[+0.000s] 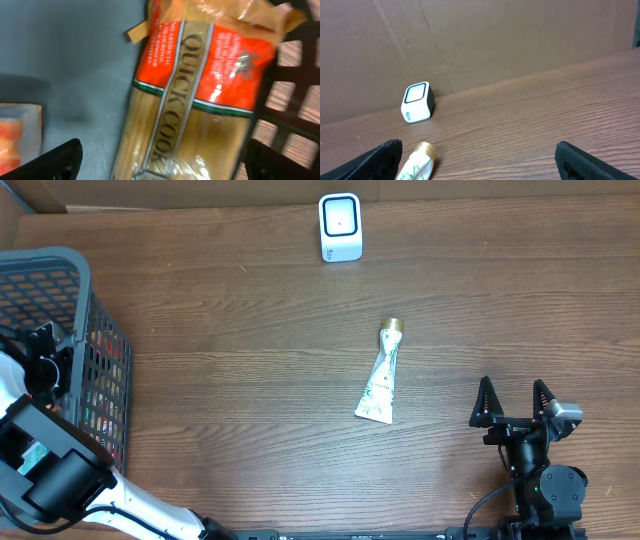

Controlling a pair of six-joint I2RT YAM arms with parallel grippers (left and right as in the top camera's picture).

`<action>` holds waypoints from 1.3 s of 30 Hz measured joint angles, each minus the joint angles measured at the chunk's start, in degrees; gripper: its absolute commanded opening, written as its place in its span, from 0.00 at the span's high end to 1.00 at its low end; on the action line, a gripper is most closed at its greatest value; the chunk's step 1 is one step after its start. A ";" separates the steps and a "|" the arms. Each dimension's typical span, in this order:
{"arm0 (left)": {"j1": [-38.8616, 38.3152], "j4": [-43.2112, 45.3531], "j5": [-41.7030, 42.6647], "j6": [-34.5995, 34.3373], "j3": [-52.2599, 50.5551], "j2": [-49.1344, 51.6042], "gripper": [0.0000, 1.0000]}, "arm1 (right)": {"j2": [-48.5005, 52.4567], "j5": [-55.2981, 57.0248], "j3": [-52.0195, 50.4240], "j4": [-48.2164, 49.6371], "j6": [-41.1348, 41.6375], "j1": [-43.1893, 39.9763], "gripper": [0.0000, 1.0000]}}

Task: Scan the item barcode
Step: 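Reach the left gripper into the basket and grasp the pasta package, then lift the orange pasta package out and place it beside the tube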

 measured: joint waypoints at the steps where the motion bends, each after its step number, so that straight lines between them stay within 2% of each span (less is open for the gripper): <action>1: 0.00 0.90 -0.09 0.02 -0.81 0.02 0.03 | 0.00 0.02 0.00 0.00 -0.02 0.00 0.00; 9: -0.44 6.36 1.95 2.45 -4.50 0.15 0.00 | 0.00 0.00 0.00 -0.02 0.00 0.00 0.00; 12: -0.61 8.20 2.49 3.06 -5.29 0.09 0.02 | 0.00 0.02 0.00 -0.02 0.00 0.00 0.00; 14: -0.74 9.90 2.73 3.85 -6.36 -0.26 0.09 | 0.00 -0.02 0.00 -0.02 -0.02 0.00 0.00; 16: -0.83 11.96 2.89 4.55 -8.00 -0.90 0.21 | 0.00 0.00 0.00 0.00 0.00 0.00 0.00; 21: -0.85 15.15 2.67 5.38 -10.58 -1.86 0.25 | 0.00 0.00 0.00 0.00 0.00 0.00 0.00; 23: -0.85 16.44 2.27 5.31 -11.58 -2.32 0.32 | 0.00 0.02 0.00 0.00 -0.02 0.00 0.00; 24: -0.85 16.72 2.12 5.29 -11.89 -2.45 0.43 | 0.00 -0.02 0.00 0.00 0.00 0.00 0.00; 27: -0.85 17.27 1.55 4.81 -12.28 -2.60 0.85 | 0.00 0.02 0.00 0.00 -0.04 0.00 0.00; 28: -0.83 17.27 1.38 4.68 -12.28 -2.60 0.94 | 0.00 0.02 0.00 0.02 0.00 0.00 0.00; 35: -0.85 15.08 0.44 3.54 -11.28 -3.91 0.96 | 0.00 -0.02 0.00 -0.02 0.02 0.00 0.00; 39: -0.85 7.87 -0.42 1.75 -7.13 -2.49 0.96 | 0.00 0.00 0.00 -0.04 -0.02 0.00 0.00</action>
